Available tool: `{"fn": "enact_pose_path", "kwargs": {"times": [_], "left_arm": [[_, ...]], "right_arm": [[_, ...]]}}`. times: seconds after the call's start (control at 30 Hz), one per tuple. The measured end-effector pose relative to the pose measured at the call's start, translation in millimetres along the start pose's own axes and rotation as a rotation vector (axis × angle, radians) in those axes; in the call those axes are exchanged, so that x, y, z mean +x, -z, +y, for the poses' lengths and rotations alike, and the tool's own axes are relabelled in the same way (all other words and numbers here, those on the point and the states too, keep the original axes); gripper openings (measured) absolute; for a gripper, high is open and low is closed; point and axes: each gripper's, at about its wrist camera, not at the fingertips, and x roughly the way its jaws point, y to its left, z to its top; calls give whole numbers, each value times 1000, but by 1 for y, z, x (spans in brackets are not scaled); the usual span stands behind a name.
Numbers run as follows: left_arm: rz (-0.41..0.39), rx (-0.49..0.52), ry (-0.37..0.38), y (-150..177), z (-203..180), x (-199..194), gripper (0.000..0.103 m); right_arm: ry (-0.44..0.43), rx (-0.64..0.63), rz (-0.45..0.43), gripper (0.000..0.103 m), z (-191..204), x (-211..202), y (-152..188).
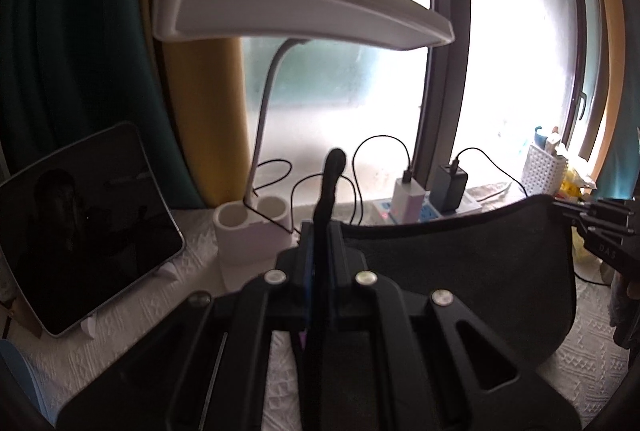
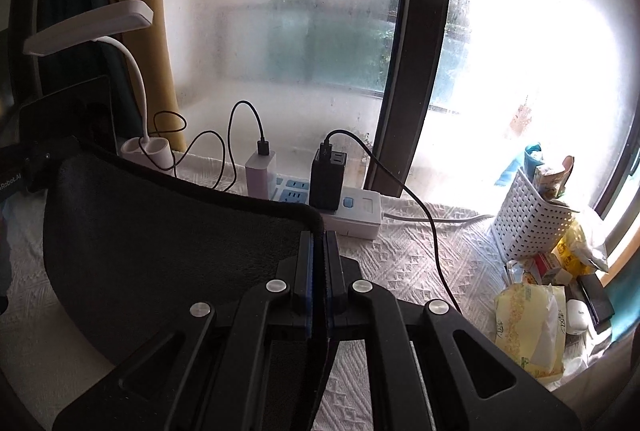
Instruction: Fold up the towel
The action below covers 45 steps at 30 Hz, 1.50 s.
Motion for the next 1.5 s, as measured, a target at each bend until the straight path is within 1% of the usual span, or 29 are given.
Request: {"fn": "enact_pose_path", "kwargs": {"times": [0.2, 0.4, 0.5, 0.6, 0.77, 0.83, 0.9, 0.97, 1.03, 1.27, 1.37, 1.4, 1.47, 1.5], "left_arm": [[58, -12, -2, 7, 2, 42, 6], [123, 22, -27, 24, -3, 73, 6], [168, 15, -38, 33, -3, 89, 6], [224, 34, -37, 41, -4, 104, 6], [281, 57, -46, 48, -5, 120, 6], [328, 58, -36, 52, -5, 130, 6], [376, 52, -25, 56, -5, 139, 7], [381, 46, -26, 56, -4, 141, 8], [403, 55, -23, 57, -5, 145, 8], [391, 89, -53, 55, -11, 142, 9], [354, 86, -70, 50, -11, 133, 11], [346, 82, -76, 49, -10, 130, 12], [330, 66, -86, 45, -6, 122, 14], [329, 59, -91, 44, -3, 119, 14]], "right_arm": [[24, -18, 47, 5, -1, 40, 4], [27, -16, 101, 5, -3, 77, 16], [28, -15, 128, 5, -2, 91, 23], [28, -13, 157, 5, -3, 105, 31], [30, -5, 201, 5, -8, 117, 42], [26, -3, 211, 5, -8, 121, 41], [24, -1, 238, 5, -8, 125, 42], [22, 3, 251, 5, -9, 127, 42], [22, 4, 259, 5, -9, 128, 42], [7, 31, 268, 7, -13, 133, 42], [21, 30, 267, 11, -15, 131, 41], [29, 31, 266, 15, -17, 130, 41], [40, 46, 260, 28, -20, 127, 40], [38, 59, 258, 42, -22, 125, 40]]}}
